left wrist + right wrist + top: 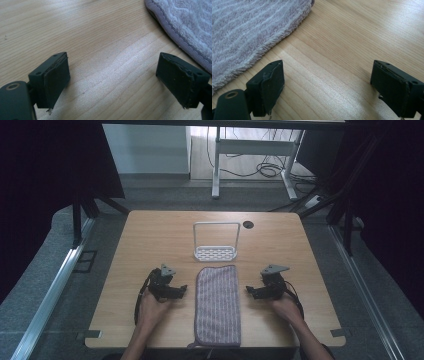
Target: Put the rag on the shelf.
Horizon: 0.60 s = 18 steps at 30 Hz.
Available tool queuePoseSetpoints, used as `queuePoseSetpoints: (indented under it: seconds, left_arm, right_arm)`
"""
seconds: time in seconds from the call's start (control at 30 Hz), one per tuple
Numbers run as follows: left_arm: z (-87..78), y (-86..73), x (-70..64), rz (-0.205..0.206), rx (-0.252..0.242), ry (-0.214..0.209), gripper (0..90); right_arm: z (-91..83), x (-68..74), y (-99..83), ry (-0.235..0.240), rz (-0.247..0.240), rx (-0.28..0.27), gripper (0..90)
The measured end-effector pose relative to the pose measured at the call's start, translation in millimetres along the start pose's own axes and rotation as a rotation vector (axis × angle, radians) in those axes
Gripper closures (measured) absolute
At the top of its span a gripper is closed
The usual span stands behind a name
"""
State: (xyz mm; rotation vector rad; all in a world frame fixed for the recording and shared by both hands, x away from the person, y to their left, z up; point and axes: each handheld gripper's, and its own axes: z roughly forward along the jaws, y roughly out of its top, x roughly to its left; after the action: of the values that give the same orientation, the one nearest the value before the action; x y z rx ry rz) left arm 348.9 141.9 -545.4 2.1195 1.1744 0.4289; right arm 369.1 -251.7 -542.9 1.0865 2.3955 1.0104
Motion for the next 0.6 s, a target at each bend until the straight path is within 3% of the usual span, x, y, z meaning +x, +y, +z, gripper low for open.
queuePoseSetpoints:
  seconds: [0.6]
  left_arm:
    - [-0.3,-0.2,0.4,-0.004,-0.004,0.002,12.4]
  right_arm:
    - [0.1,-0.5,0.2,0.008,-0.008,0.000,11.7]
